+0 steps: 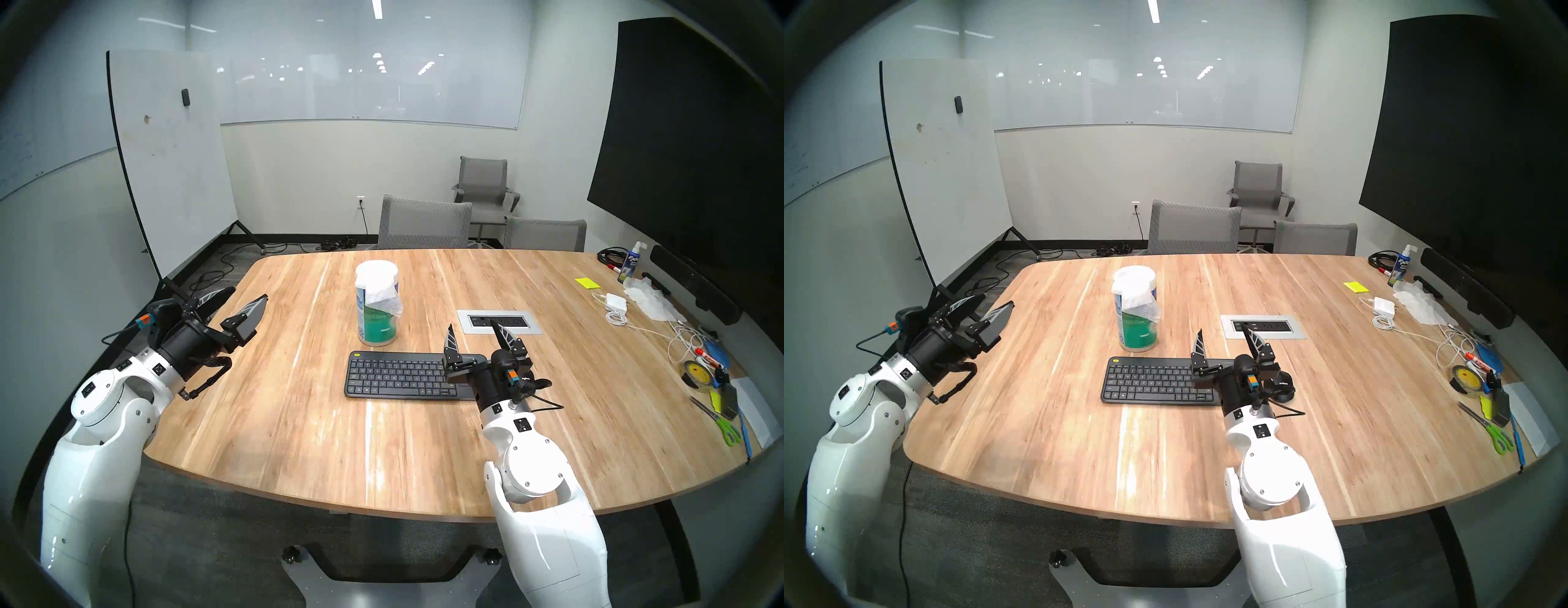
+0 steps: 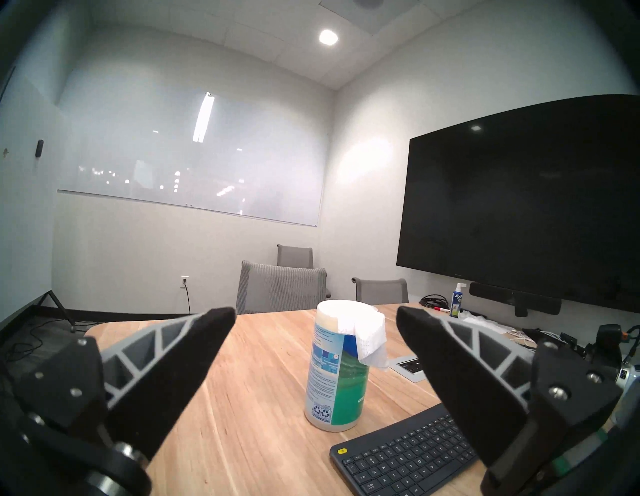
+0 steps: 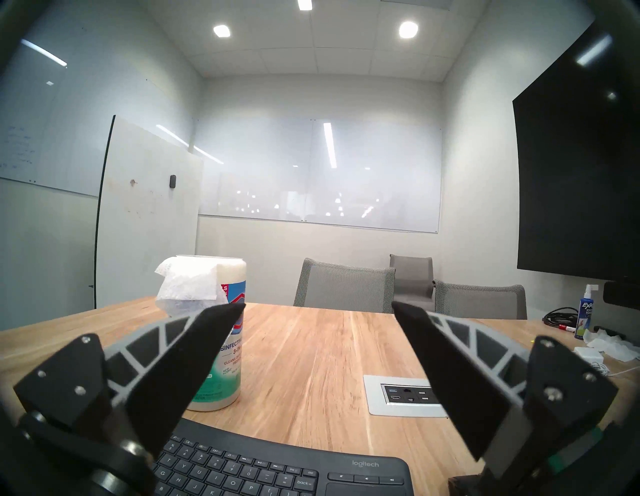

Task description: Wipe the keyboards and mice with a disinfecting wipe, then set the wipe down

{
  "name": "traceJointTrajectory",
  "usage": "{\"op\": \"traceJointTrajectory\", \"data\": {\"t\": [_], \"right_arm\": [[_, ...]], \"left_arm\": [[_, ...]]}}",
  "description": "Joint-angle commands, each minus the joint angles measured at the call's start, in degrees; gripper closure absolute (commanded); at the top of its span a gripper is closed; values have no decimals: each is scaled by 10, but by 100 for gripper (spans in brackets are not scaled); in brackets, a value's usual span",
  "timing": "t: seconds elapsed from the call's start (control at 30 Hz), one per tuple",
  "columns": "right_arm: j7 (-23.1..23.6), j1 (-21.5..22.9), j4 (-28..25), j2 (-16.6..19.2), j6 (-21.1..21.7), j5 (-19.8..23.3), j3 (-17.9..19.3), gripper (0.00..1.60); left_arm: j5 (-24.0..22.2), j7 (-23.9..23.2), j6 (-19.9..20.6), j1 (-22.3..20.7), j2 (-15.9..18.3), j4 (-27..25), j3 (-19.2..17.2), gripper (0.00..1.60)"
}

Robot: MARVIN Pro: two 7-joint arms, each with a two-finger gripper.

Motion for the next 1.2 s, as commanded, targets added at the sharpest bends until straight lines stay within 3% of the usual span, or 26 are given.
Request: {"op": "traceJointTrajectory", "data": {"t": [0.0,0.4,0.6,1.17], "right_arm": [[9,7,-8,3,1,9,3,0],[29,3,-3,11,-3,21,10,0],[41,-3,-3,16,-7,27,11,0],[55,-20,-9,24,-14,33,8,0]], "left_arm": [[-16,18,-1,-65,40,14,17,0],[-19,40,-5,-133,55,53,81,0],[-14,41,-6,-176,48,76,115,0],[8,58,11,-269,20,118,170,0]]}}
